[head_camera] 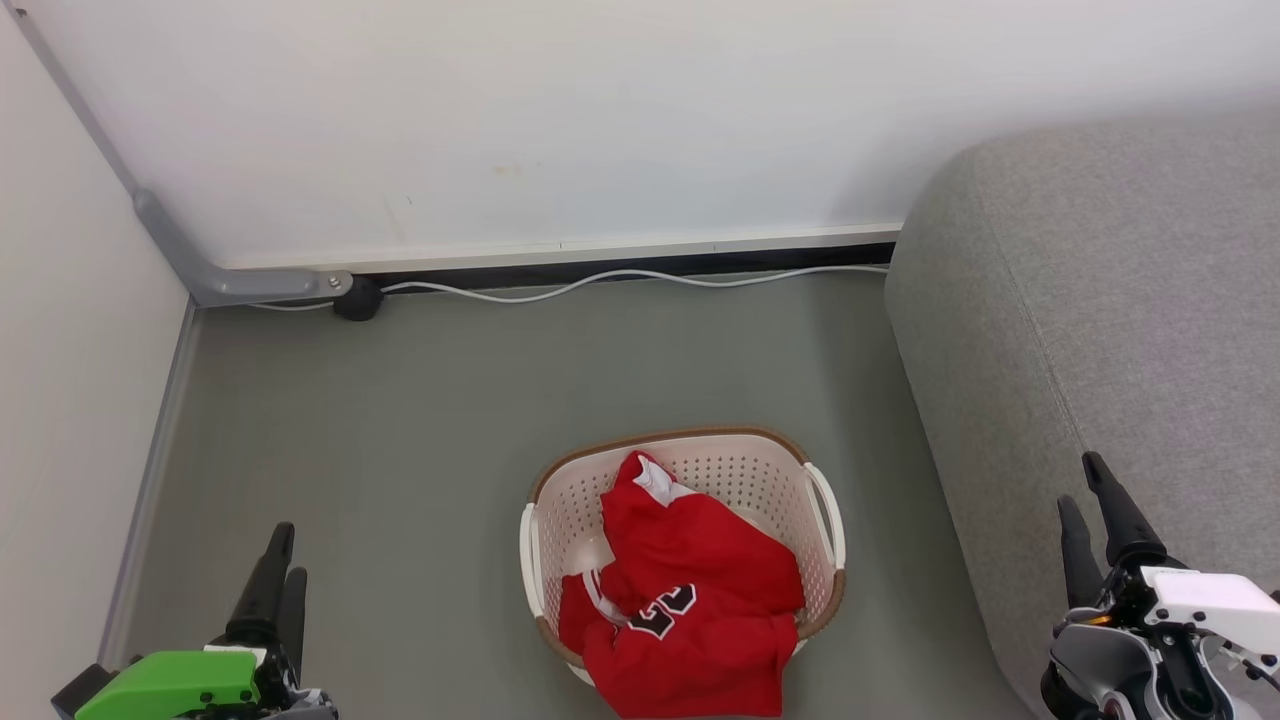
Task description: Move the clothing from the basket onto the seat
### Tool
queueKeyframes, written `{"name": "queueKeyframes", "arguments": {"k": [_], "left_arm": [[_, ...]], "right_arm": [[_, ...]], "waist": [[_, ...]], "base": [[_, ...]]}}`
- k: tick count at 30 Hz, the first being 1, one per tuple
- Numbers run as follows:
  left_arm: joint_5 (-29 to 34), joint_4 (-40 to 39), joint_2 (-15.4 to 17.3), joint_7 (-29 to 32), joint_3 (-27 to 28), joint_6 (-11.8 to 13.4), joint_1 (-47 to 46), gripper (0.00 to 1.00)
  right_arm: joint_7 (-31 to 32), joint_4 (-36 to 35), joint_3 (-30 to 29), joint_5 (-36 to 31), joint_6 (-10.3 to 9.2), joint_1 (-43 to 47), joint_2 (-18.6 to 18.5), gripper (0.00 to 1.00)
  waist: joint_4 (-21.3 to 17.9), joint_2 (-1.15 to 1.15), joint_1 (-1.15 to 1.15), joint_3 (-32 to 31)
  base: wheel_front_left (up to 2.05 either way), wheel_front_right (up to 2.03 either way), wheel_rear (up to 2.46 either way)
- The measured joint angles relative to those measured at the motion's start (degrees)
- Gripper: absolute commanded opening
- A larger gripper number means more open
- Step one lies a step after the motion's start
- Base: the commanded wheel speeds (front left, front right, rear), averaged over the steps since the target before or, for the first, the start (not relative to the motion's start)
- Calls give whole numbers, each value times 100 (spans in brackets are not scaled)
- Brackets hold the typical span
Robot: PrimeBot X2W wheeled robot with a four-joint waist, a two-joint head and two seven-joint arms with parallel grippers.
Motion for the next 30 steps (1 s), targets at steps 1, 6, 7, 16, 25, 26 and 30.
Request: {"name": "queueKeyframes", "arguments": {"k": [1,6,7,16,25,26,30], "left_arm": [[0,0,0,0,0,0,0,100],[58,-77,1,-97,-66,0,0,100],[67,-97,1,-107,-81,0,0,100],[503,-297,7,-333,-222,0,0,100],[1151,-505,31,-503,-326,59,0,100],[1204,-530,31,-524,-332,70,0,100],[1570,-668,36,-603,-338,125,0,100]], "right_arm": [[0,0,0,0,0,0,0,100],[-102,-30,81,-60,0,0,0,100],[-118,-36,96,-87,0,0,0,100],[-307,-168,157,-530,-2,1,-3,100],[-483,-436,210,-1460,-59,1,-10,100],[-501,-468,233,-1577,-74,1,-11,100],[-558,-592,336,-2043,-155,1,-30,100]], "waist": [[0,0,0,0],[1,0,0,-18],[1,0,0,-21],[-2,0,0,-54],[-8,0,0,-81],[-8,0,0,-84],[-6,0,0,-95]], "base": [[0,0,0],[0,0,0],[0,0,0],[0,0,0],[0,0,0],[0,0,0],[0,0,0]]}}
